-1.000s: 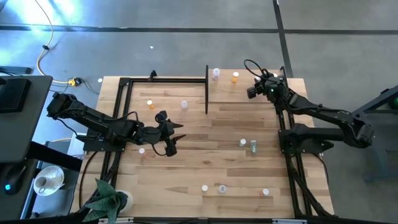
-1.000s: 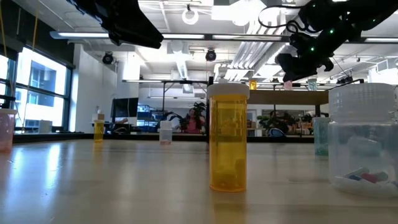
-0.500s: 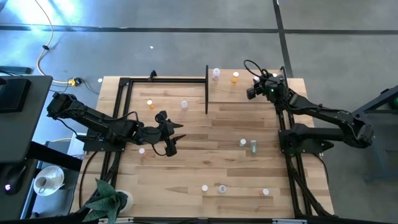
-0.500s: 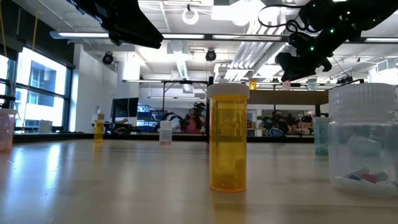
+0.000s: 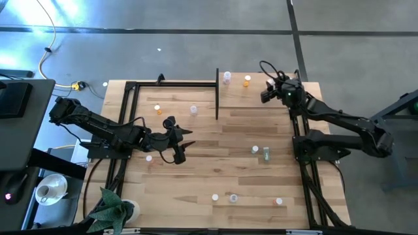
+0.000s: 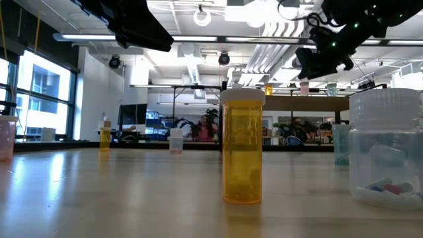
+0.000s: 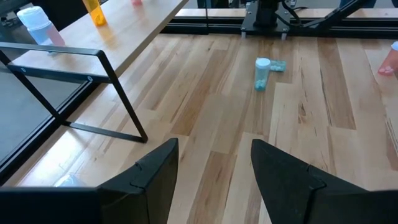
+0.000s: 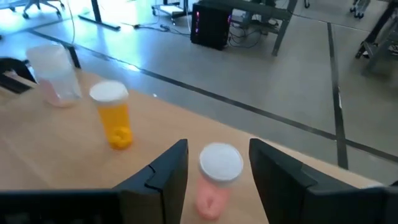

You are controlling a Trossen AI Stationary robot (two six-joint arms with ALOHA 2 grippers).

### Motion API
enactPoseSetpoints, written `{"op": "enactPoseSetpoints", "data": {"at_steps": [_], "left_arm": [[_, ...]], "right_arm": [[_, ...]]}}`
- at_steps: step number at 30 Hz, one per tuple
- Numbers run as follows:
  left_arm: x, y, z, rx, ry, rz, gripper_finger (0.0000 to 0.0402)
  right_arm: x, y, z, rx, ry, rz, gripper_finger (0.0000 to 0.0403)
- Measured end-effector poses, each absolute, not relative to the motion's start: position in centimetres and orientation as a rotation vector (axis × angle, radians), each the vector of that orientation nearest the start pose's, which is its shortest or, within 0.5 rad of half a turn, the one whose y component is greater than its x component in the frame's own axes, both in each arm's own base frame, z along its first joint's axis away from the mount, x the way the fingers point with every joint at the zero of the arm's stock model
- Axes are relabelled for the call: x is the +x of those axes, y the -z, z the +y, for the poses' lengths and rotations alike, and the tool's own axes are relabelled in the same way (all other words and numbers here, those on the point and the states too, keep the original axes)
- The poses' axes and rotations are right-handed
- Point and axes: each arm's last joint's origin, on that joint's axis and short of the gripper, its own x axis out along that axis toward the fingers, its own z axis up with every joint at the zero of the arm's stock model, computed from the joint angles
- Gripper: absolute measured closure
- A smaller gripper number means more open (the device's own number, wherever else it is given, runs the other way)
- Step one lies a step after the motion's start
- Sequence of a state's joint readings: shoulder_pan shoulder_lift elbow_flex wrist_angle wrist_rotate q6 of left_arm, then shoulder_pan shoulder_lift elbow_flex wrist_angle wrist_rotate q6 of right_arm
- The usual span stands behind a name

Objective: Pick and place medicine bottles onto shelf by color
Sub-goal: Put the top transparent pill bottle on the shelf aligned with the other transparent pill bottle

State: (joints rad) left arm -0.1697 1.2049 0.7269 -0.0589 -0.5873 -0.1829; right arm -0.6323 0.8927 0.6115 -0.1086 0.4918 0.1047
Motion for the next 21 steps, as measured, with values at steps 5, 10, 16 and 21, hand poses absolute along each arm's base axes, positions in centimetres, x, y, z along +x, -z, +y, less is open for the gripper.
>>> {"op": "enactPoseSetpoints", "data": {"at_steps": [5,10,16,21], "left_arm": [[24.9,-24.4,-2.6,0.024,-0.451,0.463,0.0211],[24.9,-24.3,-2.6,0.025,-0.451,0.466,0.0211],[24.9,-24.3,-2.6,0.024,-0.451,0.466,0.0211],[24.9,-24.3,-2.6,0.002,-0.457,0.461,0.0211]], "right_arm": [[14.0,-28.0,-11.9,0.148,1.097,0.353,0.024],[13.6,-29.8,-10.5,0.227,0.867,0.338,0.024],[13.9,-30.7,-7.3,0.284,0.457,0.315,0.024],[14.3,-29.9,-4.5,0.305,0.259,0.437,0.024]]}}
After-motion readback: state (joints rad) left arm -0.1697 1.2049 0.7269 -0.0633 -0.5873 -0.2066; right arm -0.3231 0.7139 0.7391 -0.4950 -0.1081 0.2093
